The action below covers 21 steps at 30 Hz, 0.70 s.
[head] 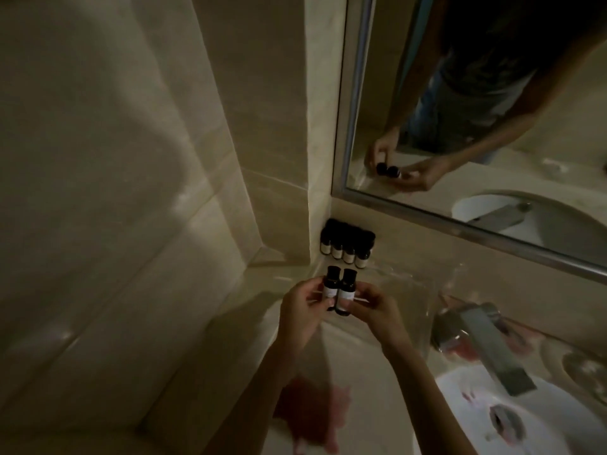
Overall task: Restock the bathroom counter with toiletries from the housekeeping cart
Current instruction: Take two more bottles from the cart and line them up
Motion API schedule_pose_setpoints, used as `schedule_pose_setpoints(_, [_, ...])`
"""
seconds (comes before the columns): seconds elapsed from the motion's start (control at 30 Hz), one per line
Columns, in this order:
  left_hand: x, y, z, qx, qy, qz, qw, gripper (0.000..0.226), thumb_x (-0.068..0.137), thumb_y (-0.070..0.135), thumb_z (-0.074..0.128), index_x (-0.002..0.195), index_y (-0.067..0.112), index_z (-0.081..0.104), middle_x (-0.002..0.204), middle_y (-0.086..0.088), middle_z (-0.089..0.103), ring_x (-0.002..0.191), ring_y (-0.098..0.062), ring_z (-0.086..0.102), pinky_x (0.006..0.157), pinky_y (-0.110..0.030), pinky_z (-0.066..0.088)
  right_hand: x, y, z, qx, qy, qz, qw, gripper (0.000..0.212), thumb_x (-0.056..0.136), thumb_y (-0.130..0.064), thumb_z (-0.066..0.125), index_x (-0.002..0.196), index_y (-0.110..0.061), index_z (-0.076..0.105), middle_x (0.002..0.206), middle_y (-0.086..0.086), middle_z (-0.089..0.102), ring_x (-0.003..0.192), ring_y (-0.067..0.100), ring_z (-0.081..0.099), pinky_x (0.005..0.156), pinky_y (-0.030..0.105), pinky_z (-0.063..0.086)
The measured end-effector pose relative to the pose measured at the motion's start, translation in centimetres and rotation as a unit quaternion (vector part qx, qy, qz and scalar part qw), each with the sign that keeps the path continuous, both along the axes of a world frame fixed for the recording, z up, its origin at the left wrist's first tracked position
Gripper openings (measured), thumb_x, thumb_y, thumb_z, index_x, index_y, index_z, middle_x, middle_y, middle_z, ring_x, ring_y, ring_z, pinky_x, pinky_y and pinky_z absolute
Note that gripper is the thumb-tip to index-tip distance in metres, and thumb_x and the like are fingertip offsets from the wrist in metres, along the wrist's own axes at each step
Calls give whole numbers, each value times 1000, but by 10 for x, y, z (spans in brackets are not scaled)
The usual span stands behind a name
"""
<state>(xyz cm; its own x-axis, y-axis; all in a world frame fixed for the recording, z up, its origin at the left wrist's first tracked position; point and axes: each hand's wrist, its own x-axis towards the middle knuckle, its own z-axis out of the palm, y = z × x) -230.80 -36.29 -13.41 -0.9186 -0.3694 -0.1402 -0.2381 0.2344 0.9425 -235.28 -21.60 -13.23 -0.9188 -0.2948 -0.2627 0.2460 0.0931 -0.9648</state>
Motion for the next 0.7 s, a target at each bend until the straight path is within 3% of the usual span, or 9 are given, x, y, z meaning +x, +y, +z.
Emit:
schedule_pose_setpoints(0.13, [-34,-8,-21,-25,11,16,1000,37,82,6,72,117,18,66,99,3,72,89,-6,69,79,-26,58,-36,-13,-22,1,5,7,1000,23,77,-6,77,93,-22,70,87,-8,75,84,9,71,76,27,56])
schedule_pose_setpoints(0.27, [-50,-9,-36,-32,20,42,998,32,84,12,71,114,23,66,91,17,67,84,4,66,74,-15,54,-54,-21,-40,5,18,6,1000,25,79,-6,76,100,-17,68,96,0,74,89,12,71,75,24,56])
schedule_pose_setpoints(0.37, [-51,-8,-52,2,12,65,998,30,85,9,70,110,25,67,95,15,70,89,1,67,79,-22,55,-54,-24,-51,13,35,3,999,28,80,-3,74,103,-15,66,98,-2,71,85,0,68,69,13,51])
schedule_pose_setpoints(0.53, [-50,2,-70,5,20,115,993,50,86,7,67,102,54,62,109,9,70,102,-5,66,88,-32,55,-47,-27,-71,2,47,-13,999,36,79,2,73,114,-2,63,103,8,71,86,8,70,69,17,53])
schedule_pose_setpoints(0.7, [-49,4,-72,-5,22,135,991,40,86,7,67,111,37,62,113,10,67,105,-7,65,89,-34,55,-44,-28,-75,13,64,-12,998,35,81,1,72,113,-8,64,106,-1,70,92,5,68,80,21,55])
